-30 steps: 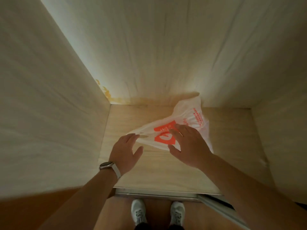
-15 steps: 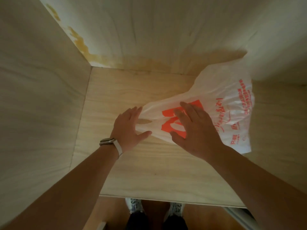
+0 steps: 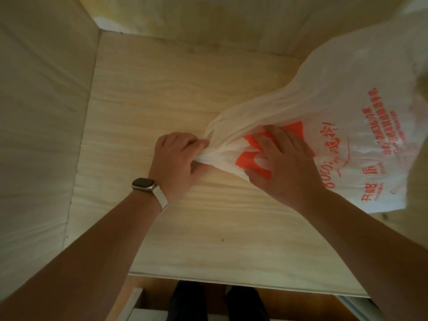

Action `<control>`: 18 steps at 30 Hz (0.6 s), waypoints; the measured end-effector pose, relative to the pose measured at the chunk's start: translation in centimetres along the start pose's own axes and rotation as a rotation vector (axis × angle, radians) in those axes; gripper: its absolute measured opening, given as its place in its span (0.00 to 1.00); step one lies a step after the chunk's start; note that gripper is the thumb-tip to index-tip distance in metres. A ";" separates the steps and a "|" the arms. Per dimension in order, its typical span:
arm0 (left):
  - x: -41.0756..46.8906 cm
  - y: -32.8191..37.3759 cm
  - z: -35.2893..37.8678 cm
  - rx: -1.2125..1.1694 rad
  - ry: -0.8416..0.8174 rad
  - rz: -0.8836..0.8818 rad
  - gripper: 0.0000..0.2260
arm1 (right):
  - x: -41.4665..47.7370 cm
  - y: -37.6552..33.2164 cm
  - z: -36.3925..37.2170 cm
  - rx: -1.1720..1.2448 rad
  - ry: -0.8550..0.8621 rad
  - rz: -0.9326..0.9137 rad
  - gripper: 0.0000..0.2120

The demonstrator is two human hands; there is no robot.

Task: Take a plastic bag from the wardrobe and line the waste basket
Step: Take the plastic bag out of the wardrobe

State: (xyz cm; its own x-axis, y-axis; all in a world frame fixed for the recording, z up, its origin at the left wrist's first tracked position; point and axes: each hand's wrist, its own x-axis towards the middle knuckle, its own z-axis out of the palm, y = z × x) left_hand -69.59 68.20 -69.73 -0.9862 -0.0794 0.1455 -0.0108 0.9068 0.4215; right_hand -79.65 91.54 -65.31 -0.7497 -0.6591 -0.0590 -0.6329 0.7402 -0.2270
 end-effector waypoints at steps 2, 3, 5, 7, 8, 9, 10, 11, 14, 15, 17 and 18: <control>0.2 0.4 -0.1 -0.061 0.005 0.002 0.16 | 0.0 0.1 0.7 0.012 0.008 -0.004 0.28; 0.3 0.8 -0.1 -0.104 0.006 -0.013 0.15 | 0.0 0.1 1.1 0.016 0.010 0.000 0.27; 0.3 1.7 -0.1 -0.199 0.021 -0.059 0.14 | 0.0 0.1 1.6 0.021 0.023 0.013 0.25; 0.2 2.7 0.1 -0.295 0.032 -0.099 0.14 | 0.0 0.0 2.0 0.041 0.048 0.025 0.23; 0.2 3.1 0.3 -0.340 0.024 -0.115 0.15 | 0.0 0.0 2.1 0.055 0.058 0.032 0.22; 0.4 3.4 0.5 -0.370 0.006 -0.126 0.17 | 0.0 -0.1 2.2 0.067 0.067 0.038 0.21; 0.6 3.7 0.7 -0.383 -0.019 -0.137 0.19 | 0.0 -0.2 2.3 0.078 0.074 0.044 0.21; 1.0 4.0 0.9 -0.397 -0.049 -0.151 0.23 | 0.0 -0.3 2.3 0.089 0.082 0.050 0.20; 2.1 4.7 1.3 -0.501 -0.003 -0.201 0.26 | -0.2 -0.6 2.6 0.122 0.092 0.040 0.20; 2.4 5.1 1.4 -0.511 0.047 -0.210 0.25 | -0.3 -0.7 2.6 0.135 0.095 0.030 0.20; 2.9 5.8 1.6 -0.497 0.085 -0.228 0.27 | -0.5 -0.9 2.6 0.155 0.103 0.020 0.19; 3.2 6.1 1.7 -0.486 0.073 -0.237 0.28 | -0.7 -0.9 2.6 0.160 0.103 0.019 0.19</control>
State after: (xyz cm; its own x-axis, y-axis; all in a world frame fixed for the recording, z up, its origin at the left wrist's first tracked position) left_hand -73.09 74.14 -68.24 -0.9516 -0.3032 0.0509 -0.1370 0.5663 0.8127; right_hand -78.06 90.92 -67.58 -0.7823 -0.6220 0.0328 -0.5856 0.7165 -0.3791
